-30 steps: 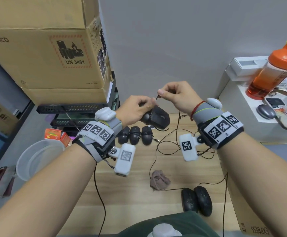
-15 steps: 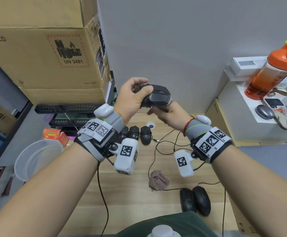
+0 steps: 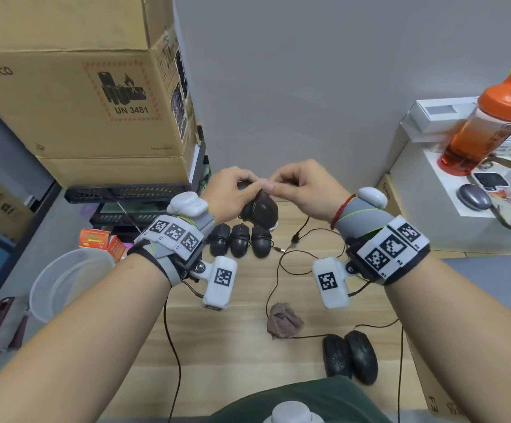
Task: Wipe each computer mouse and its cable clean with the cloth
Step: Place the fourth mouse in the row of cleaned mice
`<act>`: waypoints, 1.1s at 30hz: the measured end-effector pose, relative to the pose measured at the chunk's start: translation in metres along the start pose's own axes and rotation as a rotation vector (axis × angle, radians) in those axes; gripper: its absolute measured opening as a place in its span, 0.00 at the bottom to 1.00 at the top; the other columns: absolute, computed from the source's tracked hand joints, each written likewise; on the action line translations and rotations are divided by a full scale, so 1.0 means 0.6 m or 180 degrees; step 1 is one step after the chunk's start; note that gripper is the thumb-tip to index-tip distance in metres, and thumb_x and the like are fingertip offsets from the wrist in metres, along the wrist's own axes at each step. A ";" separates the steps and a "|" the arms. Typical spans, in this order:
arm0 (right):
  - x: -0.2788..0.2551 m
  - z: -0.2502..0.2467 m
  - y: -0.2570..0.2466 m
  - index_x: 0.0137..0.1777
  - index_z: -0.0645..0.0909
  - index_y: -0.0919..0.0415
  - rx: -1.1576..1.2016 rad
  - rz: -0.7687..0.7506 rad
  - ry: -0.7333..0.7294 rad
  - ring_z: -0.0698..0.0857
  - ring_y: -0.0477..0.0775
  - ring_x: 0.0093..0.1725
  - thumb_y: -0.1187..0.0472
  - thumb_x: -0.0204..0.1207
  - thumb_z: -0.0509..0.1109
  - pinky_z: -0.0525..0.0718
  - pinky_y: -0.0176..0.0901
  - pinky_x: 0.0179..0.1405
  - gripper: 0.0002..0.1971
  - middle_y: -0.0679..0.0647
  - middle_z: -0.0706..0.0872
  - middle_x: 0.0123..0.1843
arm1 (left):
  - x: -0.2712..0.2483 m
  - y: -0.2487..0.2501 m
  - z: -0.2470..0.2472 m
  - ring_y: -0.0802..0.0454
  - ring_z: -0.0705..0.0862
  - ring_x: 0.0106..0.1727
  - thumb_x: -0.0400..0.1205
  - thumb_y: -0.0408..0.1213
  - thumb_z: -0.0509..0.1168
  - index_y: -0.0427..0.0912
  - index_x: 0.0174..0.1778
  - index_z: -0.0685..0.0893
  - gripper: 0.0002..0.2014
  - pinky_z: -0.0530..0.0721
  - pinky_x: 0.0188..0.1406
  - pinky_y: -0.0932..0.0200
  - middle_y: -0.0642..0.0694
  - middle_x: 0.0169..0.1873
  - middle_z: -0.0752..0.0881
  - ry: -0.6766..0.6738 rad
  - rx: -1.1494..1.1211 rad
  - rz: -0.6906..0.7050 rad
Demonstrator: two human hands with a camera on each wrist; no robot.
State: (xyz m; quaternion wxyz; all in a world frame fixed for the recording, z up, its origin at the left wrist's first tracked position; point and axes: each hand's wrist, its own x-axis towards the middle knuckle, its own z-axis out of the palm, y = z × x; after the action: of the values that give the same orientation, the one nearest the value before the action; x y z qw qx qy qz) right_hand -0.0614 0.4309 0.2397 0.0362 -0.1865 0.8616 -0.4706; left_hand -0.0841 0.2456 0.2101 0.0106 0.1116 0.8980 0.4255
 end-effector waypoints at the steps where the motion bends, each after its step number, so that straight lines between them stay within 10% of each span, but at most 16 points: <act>1: 0.005 -0.008 0.000 0.36 0.87 0.49 0.0087 -0.0034 0.0123 0.77 0.42 0.35 0.55 0.79 0.73 0.75 0.41 0.41 0.10 0.58 0.88 0.35 | -0.004 0.003 0.002 0.59 0.85 0.40 0.85 0.48 0.70 0.47 0.45 0.92 0.10 0.80 0.46 0.58 0.54 0.39 0.88 -0.0207 -0.0089 -0.0026; 4: 0.020 -0.035 0.012 0.36 0.86 0.49 0.0137 -0.0032 0.0478 0.78 0.48 0.39 0.56 0.80 0.73 0.77 0.45 0.44 0.10 0.66 0.90 0.42 | -0.019 0.017 0.007 0.65 0.84 0.32 0.89 0.39 0.65 0.45 0.44 0.90 0.11 0.84 0.41 0.61 0.60 0.32 0.90 -0.0626 -0.0712 -0.0110; 10: 0.026 -0.036 0.060 0.38 0.87 0.54 0.0044 0.0203 0.0609 0.72 0.44 0.32 0.54 0.83 0.69 0.71 0.43 0.37 0.12 0.52 0.81 0.32 | -0.022 0.057 0.004 0.58 0.82 0.25 0.91 0.35 0.59 0.41 0.49 0.88 0.12 0.79 0.22 0.65 0.42 0.34 0.85 -0.0550 -0.1675 -0.0097; 14: 0.015 -0.013 0.076 0.39 0.86 0.56 0.0236 0.0322 0.0528 0.77 0.43 0.36 0.58 0.82 0.70 0.76 0.40 0.38 0.10 0.48 0.83 0.34 | -0.018 0.069 0.005 0.59 0.79 0.20 0.90 0.35 0.62 0.37 0.52 0.80 0.05 0.76 0.16 0.65 0.49 0.29 0.82 -0.0248 -0.2113 -0.0191; 18: 0.009 0.021 0.084 0.29 0.76 0.50 -0.0388 0.0641 0.0350 0.71 0.46 0.32 0.69 0.77 0.67 0.71 0.37 0.30 0.17 0.43 0.76 0.27 | -0.009 0.065 0.010 0.54 0.84 0.28 0.89 0.42 0.64 0.39 0.50 0.83 0.09 0.83 0.23 0.59 0.47 0.36 0.86 0.0143 -0.2399 -0.0138; 27: -0.021 0.077 0.052 0.48 0.89 0.47 -0.0240 0.0286 -0.0292 0.71 0.45 0.27 0.52 0.85 0.65 0.72 0.41 0.33 0.11 0.45 0.73 0.25 | 0.013 0.011 0.014 0.55 0.88 0.41 0.85 0.56 0.67 0.48 0.45 0.90 0.16 0.88 0.53 0.47 0.56 0.37 0.91 0.1048 -0.1413 0.0053; 33: -0.021 0.047 0.015 0.43 0.90 0.53 -0.0411 0.0200 0.0108 0.80 0.45 0.26 0.52 0.81 0.70 0.76 0.33 0.33 0.10 0.48 0.83 0.26 | 0.010 -0.018 0.010 0.56 0.86 0.39 0.79 0.66 0.65 0.50 0.46 0.92 0.23 0.84 0.47 0.54 0.54 0.37 0.91 0.0839 -0.0734 -0.0091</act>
State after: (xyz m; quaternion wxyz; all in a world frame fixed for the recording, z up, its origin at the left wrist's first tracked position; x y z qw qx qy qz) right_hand -0.0458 0.4173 0.2150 0.0242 -0.1533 0.8961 -0.4157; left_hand -0.0914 0.2451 0.1985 -0.0885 0.0401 0.8384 0.5364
